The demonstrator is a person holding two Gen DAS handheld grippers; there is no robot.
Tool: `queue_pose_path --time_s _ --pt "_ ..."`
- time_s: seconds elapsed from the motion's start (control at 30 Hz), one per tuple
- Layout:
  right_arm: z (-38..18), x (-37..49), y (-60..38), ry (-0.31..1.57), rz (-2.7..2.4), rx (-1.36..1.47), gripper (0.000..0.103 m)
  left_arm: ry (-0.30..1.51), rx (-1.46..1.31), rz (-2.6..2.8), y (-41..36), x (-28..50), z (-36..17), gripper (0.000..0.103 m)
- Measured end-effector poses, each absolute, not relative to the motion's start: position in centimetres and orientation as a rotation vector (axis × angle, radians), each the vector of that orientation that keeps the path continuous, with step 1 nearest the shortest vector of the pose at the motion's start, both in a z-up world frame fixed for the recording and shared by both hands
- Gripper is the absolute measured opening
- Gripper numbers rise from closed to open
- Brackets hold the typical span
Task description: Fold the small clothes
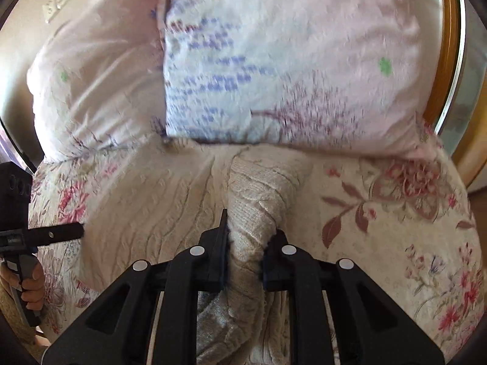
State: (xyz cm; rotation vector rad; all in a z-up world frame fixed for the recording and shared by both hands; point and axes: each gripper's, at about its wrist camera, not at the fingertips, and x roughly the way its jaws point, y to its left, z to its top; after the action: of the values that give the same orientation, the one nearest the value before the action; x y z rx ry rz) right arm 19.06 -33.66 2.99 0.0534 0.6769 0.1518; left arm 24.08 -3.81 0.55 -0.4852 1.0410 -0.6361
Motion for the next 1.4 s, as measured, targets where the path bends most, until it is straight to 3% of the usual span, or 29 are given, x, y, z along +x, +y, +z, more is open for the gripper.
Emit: queue_pose_path --time_s 0.07,0.23,0.33,0.47,0.57,0.67,0.77,0.8,0.83,0.87,1.07,1.4 --pt "4.5 18.0 -32.7 0.568 0.138 -0.027 0.016 1.039 -0.475 -0.642 -4.0 24.0 0.4 0.075" --pt "0.1 21.4 -35.1 0.811 0.08 0.054 0.018 1.054 -0.467 -0.651 -4.7 23.9 -0.1 0.075" --pt "-0.1 21.0 -37.4 0.806 0.123 0.232 0.02 1.062 -0.458 -0.658 -5.0 23.7 -0.4 0.075" --pt "0.5 19.3 -39.2 0.814 0.164 0.368 0.034 1.059 -0.463 -0.664 -5.2 23.6 -0.5 0.074" --pt "0.7 17.0 -40.0 0.809 0.212 0.448 0.035 1.058 -0.465 -0.666 -5.2 23.6 -0.5 0.073" --pt "0.7 14.8 -40.5 0.802 0.243 0.502 0.035 1.061 -0.454 -0.672 -5.3 23.5 -0.4 0.067" --pt "0.3 13.5 -40.4 0.808 0.274 0.506 0.034 1.061 -0.457 -0.689 -5.4 23.2 -0.3 0.055" --pt "0.2 13.3 -40.1 0.817 0.276 0.491 0.032 1.06 -0.455 -0.684 -5.4 23.1 -0.2 0.054" --pt "0.1 13.0 -39.7 0.816 0.263 0.456 0.015 1.055 -0.448 -0.677 -5.4 23.0 -0.1 0.052" --pt "0.1 13.0 -39.3 0.81 0.251 0.422 0.01 1.05 -0.437 -0.673 -5.4 22.8 -0.1 0.048" --pt "1.9 11.2 -38.7 0.722 0.242 0.378 0.008 1.024 -0.429 -0.687 -4.7 21.4 0.1 0.016" --pt "-1.6 11.5 -39.5 0.825 0.169 0.372 0.009 0.981 -0.37 -0.689 -4.9 19.3 -0.4 0.014"
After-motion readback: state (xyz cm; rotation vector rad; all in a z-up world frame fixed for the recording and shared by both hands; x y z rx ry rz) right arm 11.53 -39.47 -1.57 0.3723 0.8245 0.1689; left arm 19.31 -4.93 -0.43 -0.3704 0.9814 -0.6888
